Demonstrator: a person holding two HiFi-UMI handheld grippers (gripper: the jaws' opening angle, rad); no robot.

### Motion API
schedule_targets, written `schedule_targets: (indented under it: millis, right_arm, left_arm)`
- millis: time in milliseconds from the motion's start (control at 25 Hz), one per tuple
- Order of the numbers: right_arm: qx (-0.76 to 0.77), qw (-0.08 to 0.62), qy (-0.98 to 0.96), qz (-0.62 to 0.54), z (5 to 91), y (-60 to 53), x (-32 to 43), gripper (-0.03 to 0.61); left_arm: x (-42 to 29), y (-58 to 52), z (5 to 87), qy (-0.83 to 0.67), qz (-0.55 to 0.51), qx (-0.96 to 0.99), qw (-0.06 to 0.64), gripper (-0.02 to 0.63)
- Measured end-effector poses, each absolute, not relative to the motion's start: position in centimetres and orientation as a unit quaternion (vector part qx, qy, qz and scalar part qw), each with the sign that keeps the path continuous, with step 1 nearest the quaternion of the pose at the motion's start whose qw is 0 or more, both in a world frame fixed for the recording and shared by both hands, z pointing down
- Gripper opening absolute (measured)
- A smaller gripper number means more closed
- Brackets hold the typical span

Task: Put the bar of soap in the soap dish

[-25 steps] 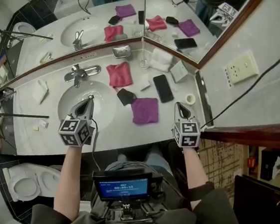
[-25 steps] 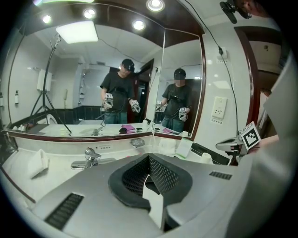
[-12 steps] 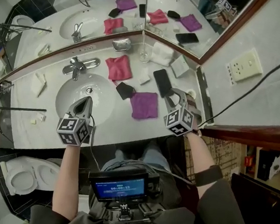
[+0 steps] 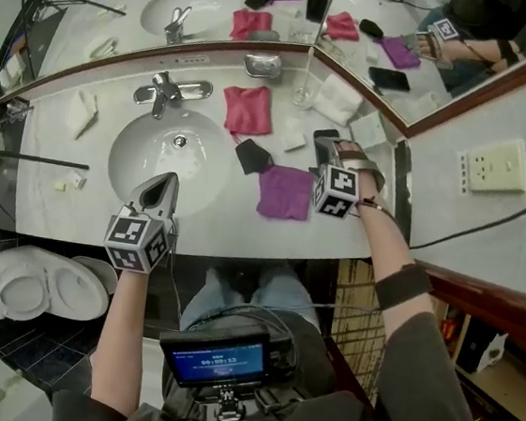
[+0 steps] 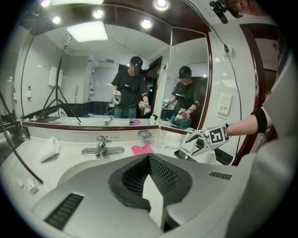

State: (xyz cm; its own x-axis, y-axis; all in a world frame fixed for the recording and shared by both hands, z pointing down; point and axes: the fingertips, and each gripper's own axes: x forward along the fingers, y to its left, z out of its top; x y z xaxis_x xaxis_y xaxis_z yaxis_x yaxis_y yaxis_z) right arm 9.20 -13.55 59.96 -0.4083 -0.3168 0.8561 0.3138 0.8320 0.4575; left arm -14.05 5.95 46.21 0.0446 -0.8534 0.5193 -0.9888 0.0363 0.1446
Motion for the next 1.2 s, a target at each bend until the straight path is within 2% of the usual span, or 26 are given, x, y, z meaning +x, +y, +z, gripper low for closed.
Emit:
schedule_targets:
  millis: [360, 680, 880, 1200]
  right_arm:
    - [-0.128, 0.567, -0.746, -0.324, 66.1, -16.4, 5.1, 0.318]
    - [-0.237, 0.597, -0.707, -0.297, 71.3, -16.3, 3.8, 0.313]
    - [-0.255, 0.604, -0.696, -0.292, 72.8, -16.1, 3.4, 0.213]
    - [-0.231, 0.6, -0.715, -0.274, 72.5, -16.1, 3.2, 0.206]
  left_arm:
    - [-12.6, 6.3, 49.4, -0.696, 0.125, 0.655, 0.266, 0.0]
    - [-11.1, 5.5, 51.0, -0.699, 0.122, 0.65, 0.272, 0.0]
    - [-11.6, 6.3, 52.0, -0.71, 0.115, 0.634, 0.284, 0.0]
    - [-12.1, 6.7, 52.7, -0.707, 0.122, 0.633, 0.292, 0.0]
